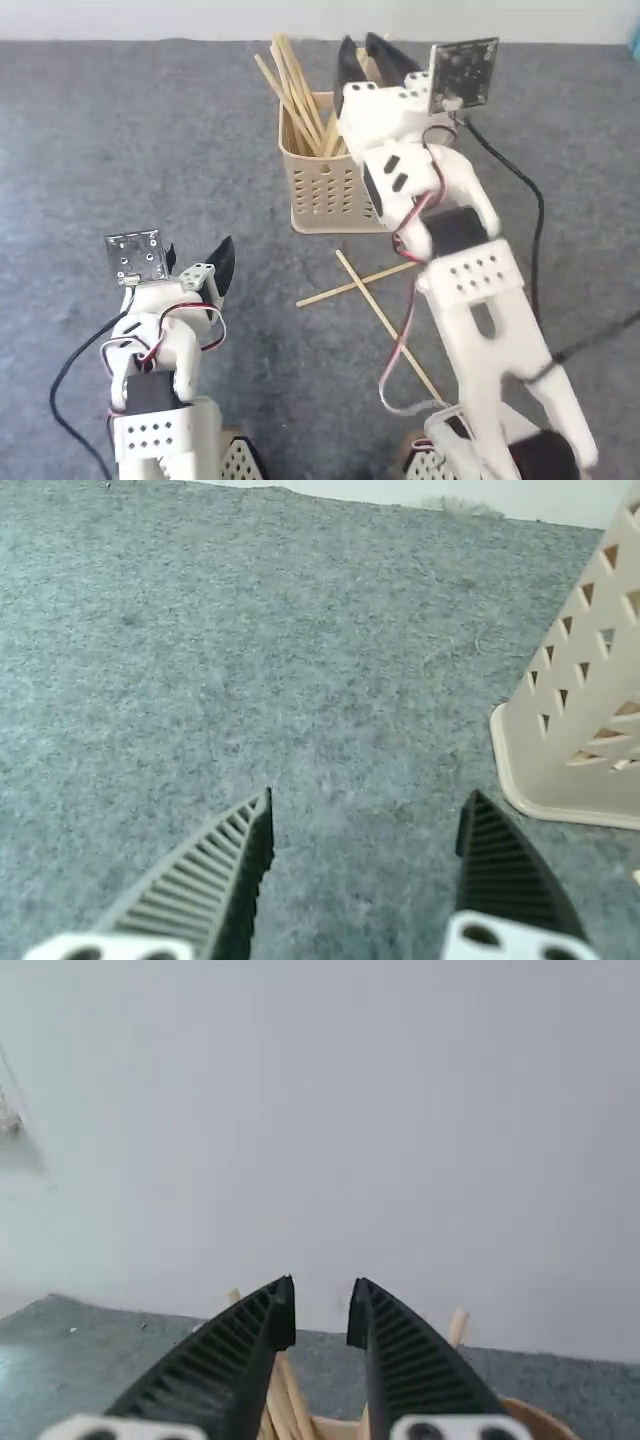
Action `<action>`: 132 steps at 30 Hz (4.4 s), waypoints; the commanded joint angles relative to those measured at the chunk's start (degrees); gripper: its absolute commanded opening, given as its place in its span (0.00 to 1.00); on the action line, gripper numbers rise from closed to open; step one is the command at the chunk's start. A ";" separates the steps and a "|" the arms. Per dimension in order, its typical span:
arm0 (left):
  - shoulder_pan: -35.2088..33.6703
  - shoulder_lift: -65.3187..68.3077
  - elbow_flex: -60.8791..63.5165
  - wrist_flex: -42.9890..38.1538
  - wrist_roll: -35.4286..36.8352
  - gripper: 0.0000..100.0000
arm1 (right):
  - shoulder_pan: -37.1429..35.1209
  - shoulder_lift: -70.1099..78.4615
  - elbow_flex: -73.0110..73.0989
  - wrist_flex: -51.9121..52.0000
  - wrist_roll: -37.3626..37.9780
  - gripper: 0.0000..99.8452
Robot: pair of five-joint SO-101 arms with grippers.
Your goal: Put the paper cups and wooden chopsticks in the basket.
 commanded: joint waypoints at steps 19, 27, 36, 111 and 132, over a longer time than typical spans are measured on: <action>29.27 25.41 -11.91 -0.53 4.04 0.28 | 23.52 -39.60 14.33 61.93 9.67 0.10; 33.67 56.09 -28.35 -5.27 13.71 0.27 | 32.04 -42.77 40.09 49.54 13.19 0.10; 33.85 82.99 -45.49 -5.19 20.75 0.21 | 32.22 -48.75 59.60 36.09 16.00 0.10; 49.93 38.42 -36.53 4.92 8.97 0.01 | 29.93 -77.67 65.32 55.16 19.78 0.10; 23.47 35.69 -57.98 -41.32 6.77 0.01 | 30.02 -77.67 65.41 55.08 19.69 0.10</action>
